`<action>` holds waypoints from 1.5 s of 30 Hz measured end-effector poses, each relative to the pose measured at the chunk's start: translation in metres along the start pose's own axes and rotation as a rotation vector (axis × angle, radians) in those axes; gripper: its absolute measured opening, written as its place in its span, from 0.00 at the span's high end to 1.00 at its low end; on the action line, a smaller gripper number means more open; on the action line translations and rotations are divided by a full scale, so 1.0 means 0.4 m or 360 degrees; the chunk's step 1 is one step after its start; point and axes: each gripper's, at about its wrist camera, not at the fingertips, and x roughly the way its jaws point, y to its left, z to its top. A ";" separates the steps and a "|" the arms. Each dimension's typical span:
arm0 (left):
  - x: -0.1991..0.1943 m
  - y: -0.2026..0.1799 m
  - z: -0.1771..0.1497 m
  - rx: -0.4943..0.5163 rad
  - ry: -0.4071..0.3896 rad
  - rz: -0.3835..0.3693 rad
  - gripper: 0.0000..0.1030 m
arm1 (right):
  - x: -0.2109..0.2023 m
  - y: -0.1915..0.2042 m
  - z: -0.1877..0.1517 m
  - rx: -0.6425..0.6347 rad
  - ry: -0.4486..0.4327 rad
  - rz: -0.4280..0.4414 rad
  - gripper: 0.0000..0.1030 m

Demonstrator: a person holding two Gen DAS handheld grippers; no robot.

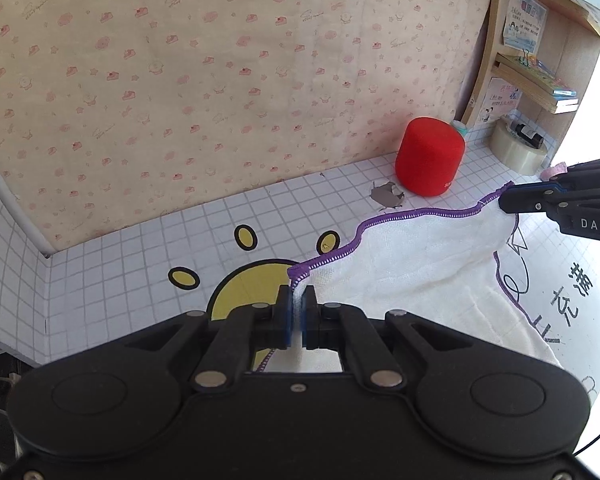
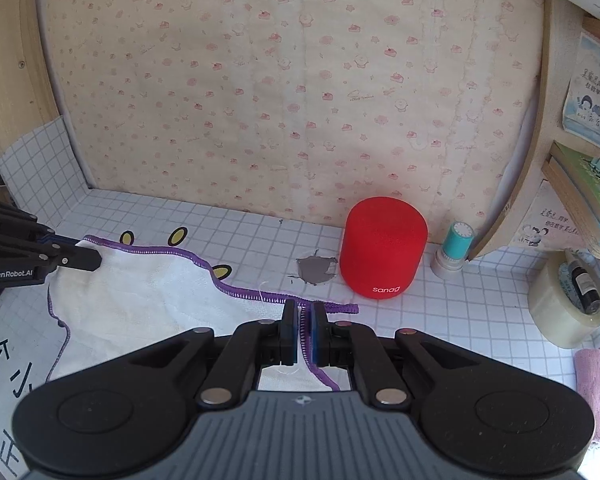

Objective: Fold towel
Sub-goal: 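Lift the gripped purple edge off the floor with both grippers, then carry the edge over the towel and lower it with both grippers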

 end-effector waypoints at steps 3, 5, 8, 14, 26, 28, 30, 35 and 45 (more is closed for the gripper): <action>-0.013 -0.008 -0.018 -0.0038 0.0028 0.0027 0.95 | -0.011 0.002 -0.010 -0.0020 0.0003 0.0038 0.95; -0.021 -0.015 -0.031 -0.0038 0.0034 0.0043 0.95 | -0.021 0.005 -0.015 -0.0041 0.0000 0.0051 0.95; -0.034 -0.019 -0.052 -0.0056 0.0043 0.0071 0.95 | -0.036 0.013 -0.024 -0.0064 -0.0004 0.0075 0.95; -0.068 -0.028 -0.088 -0.0084 0.0038 0.0099 0.95 | -0.066 0.034 -0.050 -0.0114 -0.0005 0.0107 0.95; -0.118 -0.069 -0.117 -0.0065 0.0012 0.0132 0.95 | -0.119 0.044 -0.096 -0.0099 -0.0033 0.0119 0.95; -0.121 -0.073 -0.115 -0.0058 0.0004 0.0137 0.95 | -0.127 0.044 -0.097 -0.0098 -0.0042 0.0113 0.95; -0.128 -0.074 -0.109 -0.0061 -0.0015 0.0141 0.95 | -0.136 0.044 -0.094 -0.0100 -0.0056 0.0104 0.95; -0.164 -0.079 -0.100 -0.0055 -0.0074 0.0147 0.95 | -0.160 0.042 -0.087 -0.0104 -0.0094 0.0093 0.95; -0.181 -0.117 -0.146 -0.0003 -0.0043 0.0168 0.95 | -0.187 0.046 -0.136 -0.0122 -0.0066 0.0118 0.95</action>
